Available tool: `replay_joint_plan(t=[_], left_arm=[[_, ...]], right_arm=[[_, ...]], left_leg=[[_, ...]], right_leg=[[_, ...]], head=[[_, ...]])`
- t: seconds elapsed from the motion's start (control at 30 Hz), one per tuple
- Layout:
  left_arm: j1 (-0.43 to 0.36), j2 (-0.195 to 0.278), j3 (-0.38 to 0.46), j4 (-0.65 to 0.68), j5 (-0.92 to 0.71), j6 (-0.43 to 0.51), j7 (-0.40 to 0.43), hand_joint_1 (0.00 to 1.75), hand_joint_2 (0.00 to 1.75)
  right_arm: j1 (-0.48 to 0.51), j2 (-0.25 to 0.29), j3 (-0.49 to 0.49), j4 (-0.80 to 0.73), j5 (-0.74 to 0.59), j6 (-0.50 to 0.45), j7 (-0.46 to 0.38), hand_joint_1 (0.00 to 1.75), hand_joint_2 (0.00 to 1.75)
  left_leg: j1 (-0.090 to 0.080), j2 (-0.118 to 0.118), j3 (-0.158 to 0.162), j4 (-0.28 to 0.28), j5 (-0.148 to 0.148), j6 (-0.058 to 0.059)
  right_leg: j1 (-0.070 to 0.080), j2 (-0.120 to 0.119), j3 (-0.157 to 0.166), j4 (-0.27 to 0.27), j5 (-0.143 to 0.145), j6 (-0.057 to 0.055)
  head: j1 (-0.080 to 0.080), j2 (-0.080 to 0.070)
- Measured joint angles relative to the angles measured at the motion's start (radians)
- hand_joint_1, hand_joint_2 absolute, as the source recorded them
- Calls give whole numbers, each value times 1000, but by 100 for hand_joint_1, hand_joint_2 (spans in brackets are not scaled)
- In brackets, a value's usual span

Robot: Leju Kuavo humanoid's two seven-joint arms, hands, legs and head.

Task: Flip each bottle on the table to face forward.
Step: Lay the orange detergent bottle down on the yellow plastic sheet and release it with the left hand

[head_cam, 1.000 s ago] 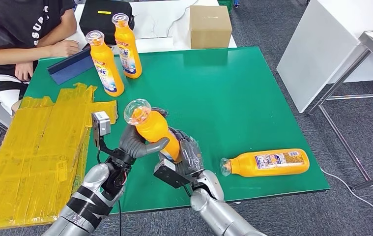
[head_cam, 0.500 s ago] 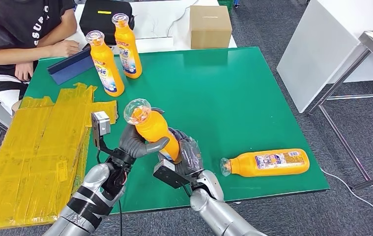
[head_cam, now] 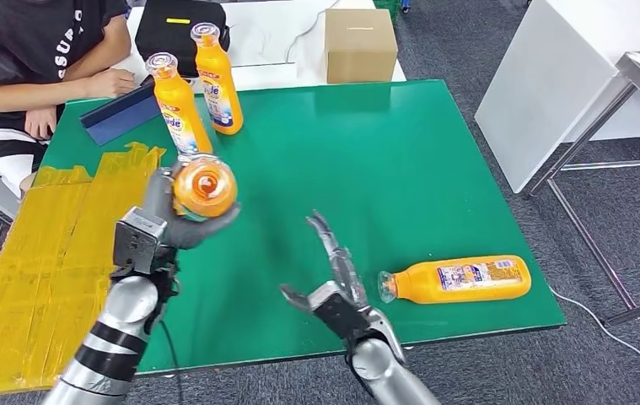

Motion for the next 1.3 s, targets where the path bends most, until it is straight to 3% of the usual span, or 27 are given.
replay_joint_plan(t=[0.1,0.2,0.53,0.67,0.8,1.03,1.2,1.3], left_arm=[[6,37,76,-37,-312,73,73,175,175],[1,67,129,-36,-470,70,135,175,175],[-14,91,185,-28,-499,67,147,175,175],[-15,93,190,-27,-522,68,159,175,175],[-43,112,190,23,-733,39,271,175,175],[-168,146,161,358,-1023,-99,399,175,175],[-221,110,185,631,-864,-214,343,175,175],[-240,88,205,748,-820,-215,333,175,175]], right_arm=[[77,-25,-86,-160,-63,115,-11,0,175],[127,-36,-163,-266,-95,188,-21,0,175],[175,-47,-248,-388,-103,211,-23,0,175],[179,-47,-256,-399,-104,214,-23,0,0],[181,-47,-274,-408,-119,243,-22,0,175],[179,-48,-307,-414,-121,292,2,0,175],[161,-43,-311,-407,-98,295,30,0,175],[137,-40,-308,-389,-84,286,37,0,175]], left_leg=[[1,0,0,0,0,0],[1,1,0,0,0,0],[0,1,1,0,0,0],[0,1,1,0,0,0],[0,1,1,0,0,0],[1,1,1,0,1,0],[0,1,1,0,1,0],[0,0,1,0,1,0]], right_leg=[[1,0,0,0,-1,-1],[0,0,0,0,0,-1],[0,0,0,0,0,0],[0,0,0,0,0,-1],[0,0,0,0,0,-1],[0,0,0,0,1,-1],[0,0,1,0,1,-1],[-1,0,2,0,0,-1]], head=[[0,0],[0,0],[0,0],[0,0],[0,0],[0,0],[0,0],[0,0]])
